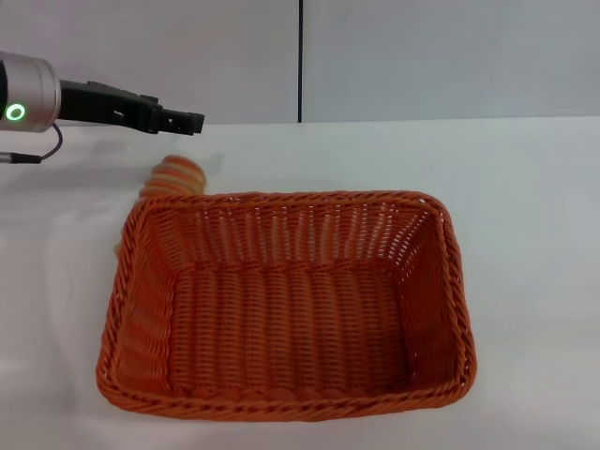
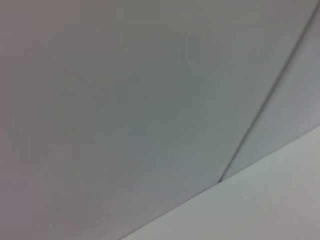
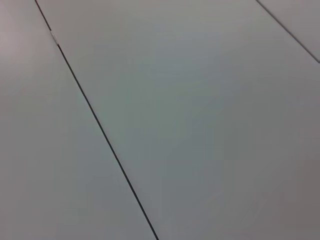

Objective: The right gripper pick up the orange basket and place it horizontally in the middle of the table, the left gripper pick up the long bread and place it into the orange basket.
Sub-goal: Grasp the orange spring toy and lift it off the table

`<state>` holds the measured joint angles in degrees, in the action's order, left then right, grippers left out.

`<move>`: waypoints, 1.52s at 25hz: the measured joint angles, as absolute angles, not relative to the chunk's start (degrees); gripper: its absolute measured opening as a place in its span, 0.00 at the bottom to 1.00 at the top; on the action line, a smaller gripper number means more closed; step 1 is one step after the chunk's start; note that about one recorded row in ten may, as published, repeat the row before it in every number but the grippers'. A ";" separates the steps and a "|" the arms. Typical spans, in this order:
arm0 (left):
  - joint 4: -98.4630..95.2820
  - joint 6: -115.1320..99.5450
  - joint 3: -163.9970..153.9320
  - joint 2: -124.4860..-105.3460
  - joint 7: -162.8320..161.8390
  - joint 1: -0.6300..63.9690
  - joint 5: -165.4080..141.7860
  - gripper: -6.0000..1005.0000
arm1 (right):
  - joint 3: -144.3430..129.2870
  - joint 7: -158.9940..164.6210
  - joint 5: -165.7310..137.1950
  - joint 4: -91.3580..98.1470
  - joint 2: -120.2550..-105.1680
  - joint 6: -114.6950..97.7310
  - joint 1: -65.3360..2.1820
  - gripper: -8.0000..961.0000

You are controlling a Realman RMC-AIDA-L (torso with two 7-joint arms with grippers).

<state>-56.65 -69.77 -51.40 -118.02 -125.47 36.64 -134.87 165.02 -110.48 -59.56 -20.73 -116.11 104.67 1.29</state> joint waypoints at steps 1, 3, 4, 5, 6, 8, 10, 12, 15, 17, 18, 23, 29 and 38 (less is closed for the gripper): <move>-56.60 -68.59 -52.28 -118.02 -126.20 36.46 -135.07 0.76 | 165.03 -110.64 -59.52 -20.51 -116.12 104.65 1.27 0.52; -56.48 -67.42 -53.22 -118.03 -126.86 36.25 -135.27 0.76 | 165.04 -110.84 -59.43 -20.25 -116.14 104.59 1.19 0.52; -56.48 -67.42 -53.22 -118.03 -126.86 36.25 -135.27 0.76 | 165.05 -110.87 -59.40 -20.22 -116.20 104.49 1.15 0.52; -56.07 -66.77 -53.58 -118.03 -127.16 36.14 -135.37 0.76 | 165.06 -110.87 -59.40 -20.21 -116.31 104.36 1.08 0.52; -55.74 -66.48 -53.70 -118.03 -127.17 36.12 -135.39 0.75 | 165.06 -110.87 -59.40 -20.21 -116.37 104.25 1.01 0.52; -54.71 -65.67 -54.15 -118.03 -127.18 36.10 -135.43 0.75 | 165.06 -110.89 -59.40 -20.21 -116.50 104.04 0.83 0.52; -53.36 -64.56 -54.98 -118.03 -127.18 36.09 -135.51 0.75 | 165.06 -110.89 -59.40 -20.21 -116.54 104.01 0.67 0.52; -52.67 -63.82 -55.42 -118.04 -127.21 36.11 -135.70 0.75 | 165.06 -110.91 -59.26 -20.14 -116.59 104.01 0.43 0.52; -50.79 -62.08 -56.22 -118.09 -127.28 36.23 -136.35 0.74 | 165.06 -110.92 -59.07 -19.79 -116.63 104.01 0.13 0.52; -50.11 -61.45 -56.49 -118.11 -127.29 36.25 -136.38 0.74 | 165.06 -110.92 -59.05 -19.69 -116.63 104.01 0.01 0.52; -49.81 -61.19 -56.57 -118.11 -127.29 36.26 -136.39 0.74 | 165.06 -110.92 -59.05 -19.69 -116.63 104.01 -0.03 0.52; -48.64 -60.32 -57.10 -118.13 -127.26 36.20 -136.46 0.73 | 165.06 -110.92 -59.28 -19.68 -116.63 104.01 -0.12 0.52; -48.25 -58.72 -58.59 -118.25 -126.96 36.02 -136.75 0.72 | 165.06 -110.92 -59.41 -19.68 -116.63 104.03 -0.09 0.52; -46.88 -57.63 -59.75 -118.30 -126.66 35.96 -136.85 0.71 | 165.06 -110.92 -59.47 -19.68 -116.76 104.11 -0.09 0.52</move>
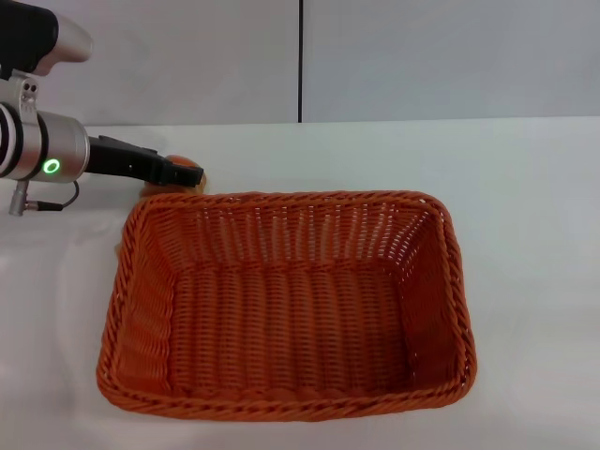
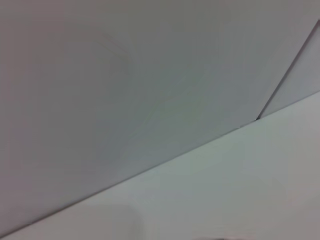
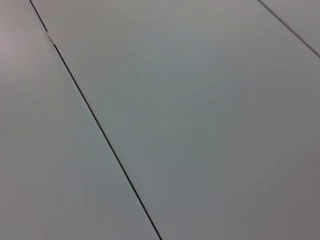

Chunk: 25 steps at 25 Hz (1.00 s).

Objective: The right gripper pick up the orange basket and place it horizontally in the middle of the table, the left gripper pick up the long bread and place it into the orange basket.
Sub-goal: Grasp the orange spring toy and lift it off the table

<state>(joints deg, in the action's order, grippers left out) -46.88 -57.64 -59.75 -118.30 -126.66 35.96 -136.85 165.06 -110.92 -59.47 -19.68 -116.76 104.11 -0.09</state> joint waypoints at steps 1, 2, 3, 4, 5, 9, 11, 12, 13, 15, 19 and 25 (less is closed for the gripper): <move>-46.81 -57.60 -59.89 -118.30 -126.65 35.94 -136.85 0.71 | 165.06 -110.92 -59.48 -19.68 -116.78 104.11 -0.12 0.52; -46.72 -57.57 -60.01 -118.30 -126.64 35.93 -136.85 0.71 | 165.06 -110.92 -59.48 -19.68 -116.78 104.11 -0.18 0.52; -46.63 -57.55 -60.12 -118.30 -126.63 35.93 -136.85 0.71 | 165.06 -110.92 -59.49 -19.68 -116.79 104.11 -0.27 0.52; -46.51 -57.53 -60.25 -118.30 -126.61 35.93 -136.84 0.71 | 165.06 -110.92 -59.50 -19.66 -116.79 104.11 -0.36 0.52; -46.37 -57.49 -60.44 -118.30 -126.59 35.94 -136.85 0.70 | 165.06 -110.92 -59.50 -19.64 -116.80 104.11 -0.46 0.52; -46.21 -57.25 -61.08 -118.30 -126.56 36.06 -136.84 0.70 | 165.06 -110.92 -59.50 -19.57 -116.81 104.10 -0.72 0.52; -46.21 -57.17 -61.26 -118.30 -126.56 36.08 -136.84 0.70 | 165.06 -110.92 -59.50 -19.52 -116.81 104.08 -0.78 0.52; -46.21 -57.14 -61.32 -118.30 -126.56 36.08 -136.84 0.69 | 165.06 -110.92 -59.51 -19.51 -116.81 104.08 -0.78 0.52; -46.21 -57.13 -61.36 -118.29 -126.56 36.09 -136.84 0.69 | 165.06 -110.92 -59.51 -19.50 -116.80 104.07 -0.79 0.52; -46.21 -57.12 -61.52 -118.30 -126.56 36.10 -136.84 0.69 | 165.06 -110.92 -59.51 -19.44 -116.80 104.06 -0.79 0.52; -46.21 -57.20 -61.69 -118.29 -126.56 36.17 -136.84 0.69 | 165.06 -110.92 -59.51 -19.00 -116.80 104.06 -0.79 0.52; -46.23 -57.45 -61.70 -118.29 -126.58 36.21 -136.61 0.68 | 165.06 -110.92 -59.50 -18.98 -116.80 104.02 -0.79 0.52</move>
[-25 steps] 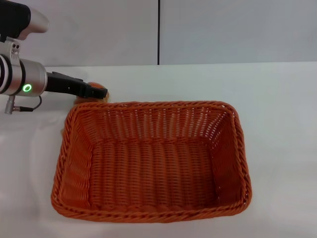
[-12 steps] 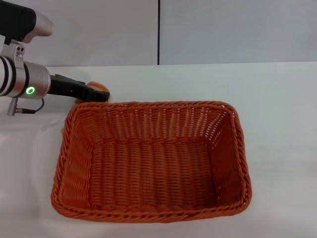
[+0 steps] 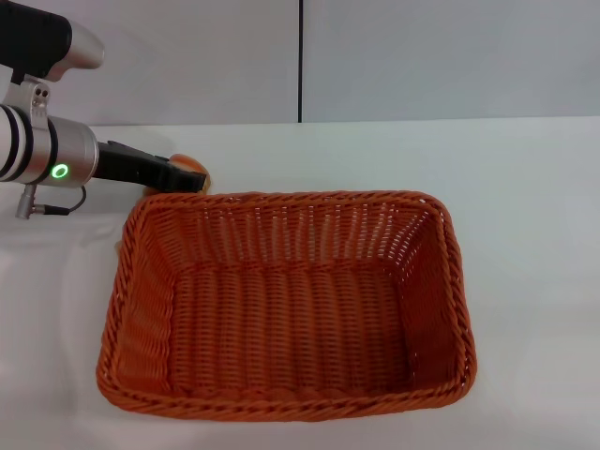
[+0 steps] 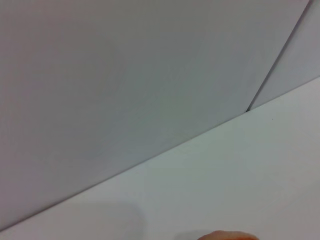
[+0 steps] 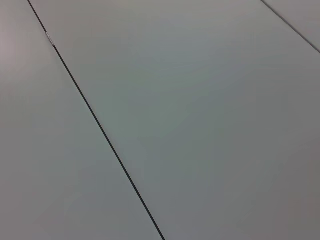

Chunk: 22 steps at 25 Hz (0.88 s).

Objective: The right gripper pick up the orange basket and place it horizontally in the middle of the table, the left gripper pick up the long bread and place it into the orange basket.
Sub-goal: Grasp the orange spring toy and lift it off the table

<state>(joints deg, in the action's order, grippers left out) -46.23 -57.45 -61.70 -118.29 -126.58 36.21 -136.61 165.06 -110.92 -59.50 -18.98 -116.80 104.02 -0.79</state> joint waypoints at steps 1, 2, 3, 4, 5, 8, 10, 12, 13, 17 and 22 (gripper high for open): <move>-46.23 -57.49 -61.70 -118.30 -126.57 36.21 -136.59 0.67 | 165.06 -110.92 -59.51 -18.98 -116.80 103.98 -0.79 0.52; -46.23 -57.60 -61.70 -118.29 -126.57 36.22 -136.58 0.66 | 165.06 -110.92 -59.50 -18.98 -116.80 103.96 -0.79 0.52; -46.23 -57.71 -61.70 -118.30 -126.57 36.24 -136.57 0.65 | 165.05 -110.92 -59.51 -18.98 -116.80 103.94 -0.79 0.52; -46.23 -57.82 -61.70 -118.30 -126.57 36.26 -136.56 0.65 | 165.06 -110.92 -59.51 -18.98 -116.80 103.90 -0.79 0.52; -46.23 -57.91 -61.70 -118.31 -126.57 36.29 -136.55 0.64 | 165.06 -110.92 -59.50 -18.98 -116.80 103.88 -0.79 0.52; -46.23 -58.21 -61.70 -118.36 -126.56 36.37 -136.48 0.61 | 165.06 -110.92 -59.50 -18.88 -116.80 103.82 -0.79 0.52; -46.23 -58.39 -61.74 -118.37 -126.56 36.44 -136.44 0.59 | 165.06 -110.92 -59.50 -18.67 -116.80 103.80 -0.83 0.52; -46.23 -58.42 -61.82 -118.38 -126.56 36.47 -136.43 0.58 | 165.06 -110.92 -59.50 -18.46 -116.80 103.79 -0.86 0.52; -46.23 -58.43 -61.84 -118.38 -126.56 36.47 -136.42 0.57 | 165.06 -110.92 -59.50 -18.40 -116.80 103.79 -0.86 0.52; -46.23 -58.51 -61.88 -118.39 -126.56 36.46 -136.36 0.53 | 165.06 -110.92 -59.50 -18.33 -116.80 103.79 -0.88 0.52; -46.23 -58.54 -61.89 -118.39 -126.56 36.43 -136.16 0.51 | 165.06 -110.92 -59.50 -18.28 -116.80 103.79 -0.88 0.52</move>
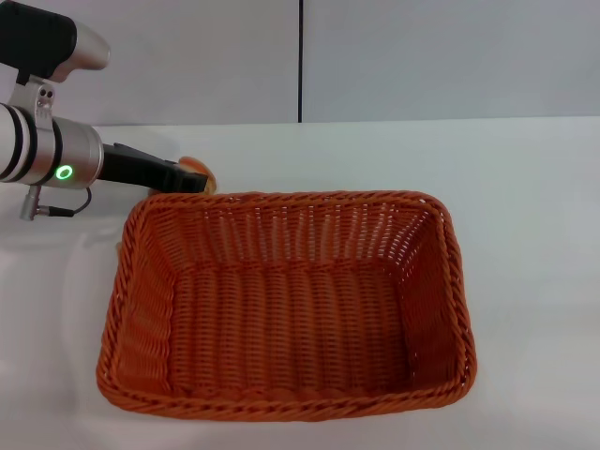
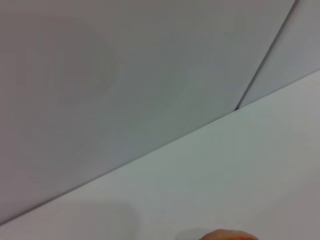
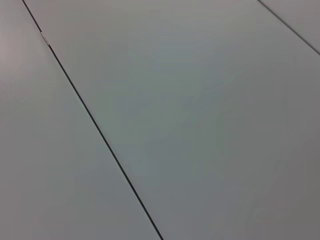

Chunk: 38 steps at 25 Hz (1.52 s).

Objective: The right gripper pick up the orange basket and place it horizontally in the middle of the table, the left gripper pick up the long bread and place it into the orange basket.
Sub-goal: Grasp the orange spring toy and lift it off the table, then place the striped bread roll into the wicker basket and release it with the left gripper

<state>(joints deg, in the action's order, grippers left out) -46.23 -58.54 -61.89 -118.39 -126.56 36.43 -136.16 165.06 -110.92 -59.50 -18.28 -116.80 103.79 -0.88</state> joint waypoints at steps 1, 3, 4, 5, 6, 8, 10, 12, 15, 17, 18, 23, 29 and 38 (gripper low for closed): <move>-46.23 -58.54 -61.94 -118.39 -126.56 36.42 -135.98 0.51 | 165.06 -110.91 -59.50 -18.28 -116.80 103.79 -0.88 0.52; -46.33 -58.54 -62.12 -118.39 -126.56 36.34 -135.70 0.50 | 165.06 -110.92 -59.50 -18.28 -116.80 103.80 -0.88 0.52; -46.38 -58.56 -62.19 -118.39 -126.56 36.29 -135.56 0.50 | 165.06 -110.92 -59.50 -18.27 -116.80 103.80 -0.87 0.52; -46.49 -58.62 -62.25 -118.39 -126.56 36.25 -135.45 0.49 | 165.06 -110.92 -59.50 -18.27 -116.80 103.80 -0.85 0.52; -46.57 -58.68 -62.29 -118.39 -126.56 36.23 -135.34 0.49 | 165.06 -110.92 -59.50 -18.27 -116.80 103.80 -0.83 0.52; -46.69 -58.75 -62.37 -118.39 -126.56 36.18 -135.05 0.44 | 165.06 -110.92 -59.50 -18.28 -116.80 103.81 -0.81 0.52; -46.76 -58.58 -62.39 -118.39 -126.56 36.14 -134.67 0.42 | 165.06 -110.92 -59.50 -18.27 -116.80 103.88 -0.80 0.52; -46.87 -57.99 -62.40 -118.39 -126.55 36.13 -133.61 0.41 | 165.06 -110.92 -59.49 -18.28 -116.80 103.96 -0.79 0.52; -47.46 -56.59 -62.40 -118.39 -126.49 36.02 -132.07 0.38 | 165.06 -110.92 -59.33 -18.28 -117.01 104.02 -0.81 0.52; -48.07 -55.25 -62.40 -118.41 -126.47 35.77 -130.35 0.37 | 165.06 -110.92 -59.27 -18.28 -117.18 104.03 -0.83 0.52; -48.55 -54.72 -62.41 -118.43 -126.47 35.56 -129.39 0.36 | 165.06 -110.92 -59.26 -18.28 -117.23 104.04 -0.84 0.52; -52.06 -51.88 -62.46 -118.41 -125.54 33.83 -122.90 0.34 | 165.06 -110.92 -59.35 -18.28 -117.52 104.12 -1.05 0.52; -57.27 -52.83 -61.95 -118.11 -118.24 29.94 -111.79 0.33 | 165.06 -110.91 -59.41 -18.28 -118.05 104.34 -1.59 0.52; -60.29 -65.63 -57.52 -117.47 -108.75 26.32 -98.69 0.31 | 164.90 -110.75 -59.97 -17.59 -118.28 104.38 -3.64 0.52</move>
